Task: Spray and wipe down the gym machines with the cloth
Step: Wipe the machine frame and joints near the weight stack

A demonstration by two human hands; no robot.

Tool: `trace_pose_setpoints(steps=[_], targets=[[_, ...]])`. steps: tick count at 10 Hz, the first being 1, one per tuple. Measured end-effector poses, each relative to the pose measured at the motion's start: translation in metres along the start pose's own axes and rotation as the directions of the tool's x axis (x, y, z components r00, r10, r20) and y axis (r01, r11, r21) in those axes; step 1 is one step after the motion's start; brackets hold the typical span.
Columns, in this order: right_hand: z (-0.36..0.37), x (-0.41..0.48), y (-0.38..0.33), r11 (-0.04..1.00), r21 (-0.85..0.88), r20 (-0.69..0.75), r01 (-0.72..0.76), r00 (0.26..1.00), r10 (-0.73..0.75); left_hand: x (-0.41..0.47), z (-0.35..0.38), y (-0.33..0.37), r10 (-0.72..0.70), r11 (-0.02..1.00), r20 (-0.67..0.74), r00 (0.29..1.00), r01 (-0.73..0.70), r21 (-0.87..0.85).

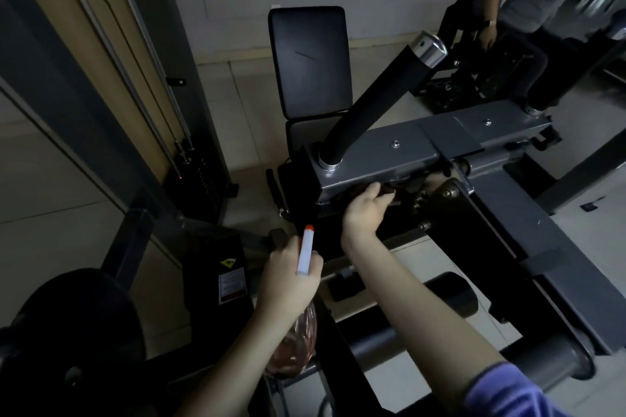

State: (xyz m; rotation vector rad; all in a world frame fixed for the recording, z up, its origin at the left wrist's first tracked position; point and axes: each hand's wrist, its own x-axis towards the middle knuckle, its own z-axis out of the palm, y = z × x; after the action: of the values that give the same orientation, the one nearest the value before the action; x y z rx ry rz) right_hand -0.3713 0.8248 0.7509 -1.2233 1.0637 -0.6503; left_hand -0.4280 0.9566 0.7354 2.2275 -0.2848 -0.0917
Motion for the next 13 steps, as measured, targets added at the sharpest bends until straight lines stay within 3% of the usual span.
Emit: trace_pose_setpoints(steps=[1, 2, 3, 4, 5, 6, 7, 8, 9, 10, 11, 12, 13], targets=[[-0.005, 0.021, -0.005, 0.984, 0.041, -0.095, -0.171, 0.98, 0.174, -0.003, -0.002, 0.002, -0.008, 1.0, 0.019, 1.0, 0.008, -0.014], [-0.014, 0.035, -0.006, 0.924, 0.2, -0.026, -0.326, 0.941, 0.337, -0.006, -0.007, 0.0, 0.0, 0.999, 0.022, 1.0, 0.001, -0.044], [-0.014, 0.029, 0.0, 0.911, 0.203, 0.167, -0.358, 0.93, 0.328, -0.009, -0.013, -0.004, 0.002, 0.998, -0.004, 1.0, -0.002, -0.056], [0.006, 0.007, 0.02, 0.858, 0.105, 0.211, -0.503, 0.854, 0.475, -0.01, -0.017, -0.008, 0.006, 0.999, -0.032, 0.999, -0.007, -0.05], [0.012, -0.015, 0.035, 0.874, -0.428, 0.288, -0.229, 0.882, 0.372, -0.011, -0.019, -0.012, 0.013, 0.999, -0.051, 0.999, -0.015, -0.045], [0.015, -0.001, 0.031, 0.882, -0.259, 0.465, -0.393, 0.75, 0.471, -0.012, -0.02, -0.013, 0.038, 0.999, -0.05, 0.998, -0.039, -0.022], [0.011, 0.02, 0.051, 0.837, -0.168, 0.743, -0.521, 0.491, 0.455, -0.015, -0.024, -0.01, 0.044, 0.998, -0.064, 0.997, -0.047, -0.034], [0.009, 0.021, 0.063, 0.952, -0.29, 0.731, -0.098, 0.619, 0.286, -0.019, -0.031, -0.008, 0.038, 0.998, -0.085, 0.996, -0.043, -0.052], [0.013, -0.003, 0.025, 0.621, -0.694, 0.602, 0.364, 0.766, 0.223, -0.019, -0.035, -0.01, 0.05, 0.998, -0.121, 0.991, -0.054, -0.033], [0.005, -0.023, 0.015, 0.818, -0.213, 0.415, -0.534, 0.709, 0.571, -0.018, -0.039, -0.011, 0.048, 0.998, -0.116, 0.992, -0.052, -0.032], [-0.021, -0.018, 0.019, 0.774, -0.015, 0.39, -0.633, 0.709, 0.587, -0.017, -0.041, -0.009, 0.051, 0.997, -0.121, 0.991, -0.058, -0.051], [-0.043, -0.006, 0.005, 0.82, 0.08, 0.31, -0.566, 0.796, 0.52, -0.016, -0.041, -0.005, 0.026, 0.996, -0.118, 0.993, -0.035, -0.082], [-0.036, -0.004, -0.007, 0.804, 0.149, 0.31, -0.576, 0.799, 0.515, -0.015, -0.037, -0.003, 0.025, 0.993, -0.109, 0.994, -0.037, -0.112]])
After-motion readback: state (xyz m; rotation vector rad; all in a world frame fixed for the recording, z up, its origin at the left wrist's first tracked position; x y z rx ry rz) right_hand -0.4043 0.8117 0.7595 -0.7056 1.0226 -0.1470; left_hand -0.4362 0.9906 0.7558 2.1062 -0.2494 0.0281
